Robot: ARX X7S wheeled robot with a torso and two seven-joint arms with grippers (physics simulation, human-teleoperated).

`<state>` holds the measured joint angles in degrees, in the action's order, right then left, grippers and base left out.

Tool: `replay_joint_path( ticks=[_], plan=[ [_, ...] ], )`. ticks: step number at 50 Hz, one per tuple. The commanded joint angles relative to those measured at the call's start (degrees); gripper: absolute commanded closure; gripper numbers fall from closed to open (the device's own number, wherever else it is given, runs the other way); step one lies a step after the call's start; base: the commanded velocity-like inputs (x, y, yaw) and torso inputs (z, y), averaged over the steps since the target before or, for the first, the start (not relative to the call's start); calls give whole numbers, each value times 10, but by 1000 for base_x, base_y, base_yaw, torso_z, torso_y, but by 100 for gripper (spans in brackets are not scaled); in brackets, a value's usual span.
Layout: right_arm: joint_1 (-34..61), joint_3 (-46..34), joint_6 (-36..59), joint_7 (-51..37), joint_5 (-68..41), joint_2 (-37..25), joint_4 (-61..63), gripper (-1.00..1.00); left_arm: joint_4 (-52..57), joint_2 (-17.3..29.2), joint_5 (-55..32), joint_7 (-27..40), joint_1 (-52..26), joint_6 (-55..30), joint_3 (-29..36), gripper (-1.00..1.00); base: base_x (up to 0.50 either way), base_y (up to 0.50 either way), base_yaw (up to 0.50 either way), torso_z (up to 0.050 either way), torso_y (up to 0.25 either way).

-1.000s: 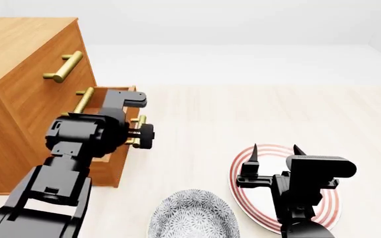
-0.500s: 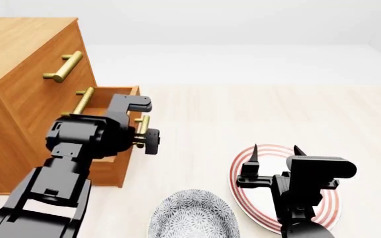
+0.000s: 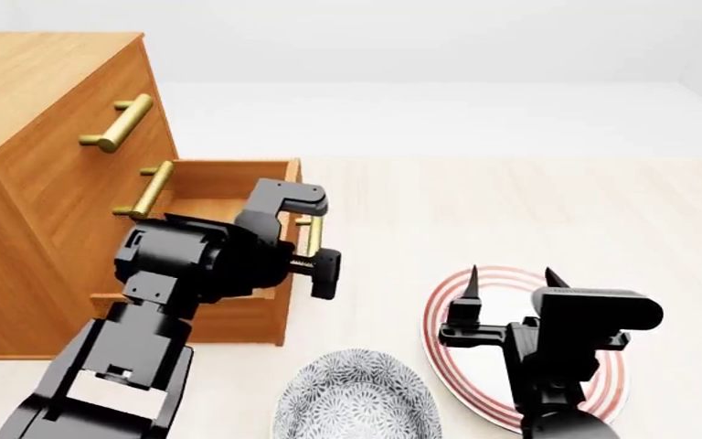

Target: Open the bottom drawer of the cabinet.

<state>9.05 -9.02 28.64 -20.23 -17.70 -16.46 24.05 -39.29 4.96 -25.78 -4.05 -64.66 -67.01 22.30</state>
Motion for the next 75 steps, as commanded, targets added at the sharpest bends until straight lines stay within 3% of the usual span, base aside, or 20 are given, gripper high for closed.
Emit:
replay_joint_path(
  ticks=[1, 19, 23, 25, 28, 33, 36, 41, 45, 67, 75],
  plan=[
    [-2, 4, 5, -4, -5, -5, 9, -100, 11, -33, -52, -22, -2, 2, 0, -100, 0, 0, 0, 0, 0],
    [-3, 3, 2, -8, -9, -8, 11, -100, 80, -16, -87, 3, 16, 17, -18, -100, 0, 0, 0, 1, 1],
    [-1, 4, 5, -9, -11, -9, 11, -100, 230, 3, -92, 53, 69, 85, -64, -100, 0, 0, 0, 0, 3],
    [8, 1, 13, -12, -10, -10, 19, -100, 390, 12, -143, 102, 104, 63, -132, -100, 0, 0, 0, 0, 5],
    [21, -3, 25, -15, -11, -11, 30, -100, 532, 13, -188, 180, 126, 13, -194, -100, 0, 0, 0, 0, 3],
    [47, -2, 50, -22, -17, -13, 61, -100, 685, 48, -127, 263, 185, 39, -169, -100, 0, 0, 0, 2, 0],
    [64, 5, 50, -24, -21, -17, 92, -100, 741, 69, -99, 273, 239, 75, -153, -100, 0, 0, 0, 0, 0],
    [139, -10, 104, -33, -13, -34, 146, -100, 796, 94, -51, 259, 321, 172, -126, -100, 0, 0, 0, 0, 0],
    [164, -29, 115, -39, 3, -41, 183, -100, 826, 106, -15, 266, 344, 209, -103, -100, 0, 0, 0, 0, 0],
    [198, -39, 131, -39, 3, -54, 227, -100, 850, 110, -21, 279, 326, 204, -106, -100, 0, 0, 0, 0, 0],
    [243, -45, 162, -37, -2, -60, 246, -100, 868, 111, -37, 288, 272, 168, -111, -100, 0, 0, 0, 0, 0]
  ],
)
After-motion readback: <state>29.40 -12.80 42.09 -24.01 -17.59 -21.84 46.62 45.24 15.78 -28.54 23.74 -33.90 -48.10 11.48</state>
